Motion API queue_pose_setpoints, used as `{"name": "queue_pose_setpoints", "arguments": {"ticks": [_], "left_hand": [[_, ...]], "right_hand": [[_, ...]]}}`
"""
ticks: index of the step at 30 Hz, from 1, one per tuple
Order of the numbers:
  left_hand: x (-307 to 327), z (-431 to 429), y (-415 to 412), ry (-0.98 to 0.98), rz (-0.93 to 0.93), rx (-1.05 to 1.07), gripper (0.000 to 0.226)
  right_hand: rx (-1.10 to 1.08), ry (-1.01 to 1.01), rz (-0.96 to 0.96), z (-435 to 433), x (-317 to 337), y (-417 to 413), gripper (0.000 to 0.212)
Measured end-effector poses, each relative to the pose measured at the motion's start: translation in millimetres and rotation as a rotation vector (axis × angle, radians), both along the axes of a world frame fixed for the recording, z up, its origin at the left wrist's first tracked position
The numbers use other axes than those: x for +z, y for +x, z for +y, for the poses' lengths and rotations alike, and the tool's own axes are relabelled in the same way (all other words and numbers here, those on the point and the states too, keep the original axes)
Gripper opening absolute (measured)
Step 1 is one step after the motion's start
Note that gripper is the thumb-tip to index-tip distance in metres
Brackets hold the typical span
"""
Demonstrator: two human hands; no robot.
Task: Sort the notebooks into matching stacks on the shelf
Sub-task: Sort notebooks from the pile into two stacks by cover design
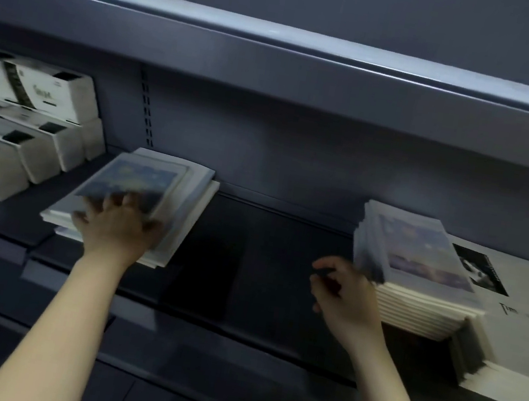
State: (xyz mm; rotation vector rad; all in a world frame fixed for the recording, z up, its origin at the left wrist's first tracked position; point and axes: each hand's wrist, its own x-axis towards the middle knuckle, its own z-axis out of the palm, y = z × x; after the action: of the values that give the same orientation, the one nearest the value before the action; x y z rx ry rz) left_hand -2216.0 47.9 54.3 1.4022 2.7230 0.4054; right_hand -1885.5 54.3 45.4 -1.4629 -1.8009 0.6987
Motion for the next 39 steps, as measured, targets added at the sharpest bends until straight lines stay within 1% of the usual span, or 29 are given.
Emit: {"name": "queue_pose_setpoints", "arguments": {"ticks": [2,4,6,9,11,15,19,21,26,28,29,31,32,35,36,39], "left_hand": [[0,1,-9,-0.009,-0.001,-0.005,0.079],[2,3,-13,-0.009,0.034,-0.014,0.080],[7,6,-17,-0.065,0.071,-0.017,0.071],[10,10,-15,-0.153,0.169,-0.053,0.049],[8,11,-10,-0.138,0.261,-0.095,0.038],[11,3,-9,0.099,0.270,-0.124,0.023],[20,-13,-3,0.456,0.159,-0.131,0.026],[26,-19,15,0.574,0.125,-0.184,0.030],[36,-28,79,0.810,0.027,-0.356,0.033],[38,-32,105,0.849,0.025,-0.444,0.038],[39,-33,117,0.857,0.027,-0.500,0.038],[38,-35,139,0.864,0.034,-0.609,0.032],[36,-36,150,0.864,0.038,-0.654,0.031],[27,-40,176,0.839,0.043,-0.773,0.033],[24,-40,182,0.825,0.050,-0.801,0.034],[14,-41,196,0.769,0.099,-0.866,0.039]], "right_hand": [[0.006,-0.032,0.002,0,-4,-7,0.019],[0.004,-0.055,0.008,0,-9,-12,0.019],[-0.006,-0.066,0.021,-1,-13,-14,0.019],[-0.027,-0.073,0.060,-4,-19,-13,0.019],[-0.039,-0.080,0.078,-5,-22,-10,0.020],[-0.056,-0.088,0.115,-7,-27,-2,0.019],[-0.045,-0.132,0.154,-9,-27,2,0.016],[-0.022,-0.159,0.184,-10,-23,-1,0.014],[0.134,-0.282,0.434,-9,-11,-29,0.017],[0.188,-0.286,0.510,-7,-5,-37,0.012],[0.212,-0.282,0.575,-5,0,-38,0.019],[0.280,-0.302,0.761,2,6,-37,0.054],[0.327,-0.317,0.852,5,10,-35,0.066],[0.392,-0.423,1.076,10,21,-26,0.090],[0.395,-0.448,1.111,9,22,-21,0.091],[0.385,-0.420,1.200,4,18,-9,0.080]]}}
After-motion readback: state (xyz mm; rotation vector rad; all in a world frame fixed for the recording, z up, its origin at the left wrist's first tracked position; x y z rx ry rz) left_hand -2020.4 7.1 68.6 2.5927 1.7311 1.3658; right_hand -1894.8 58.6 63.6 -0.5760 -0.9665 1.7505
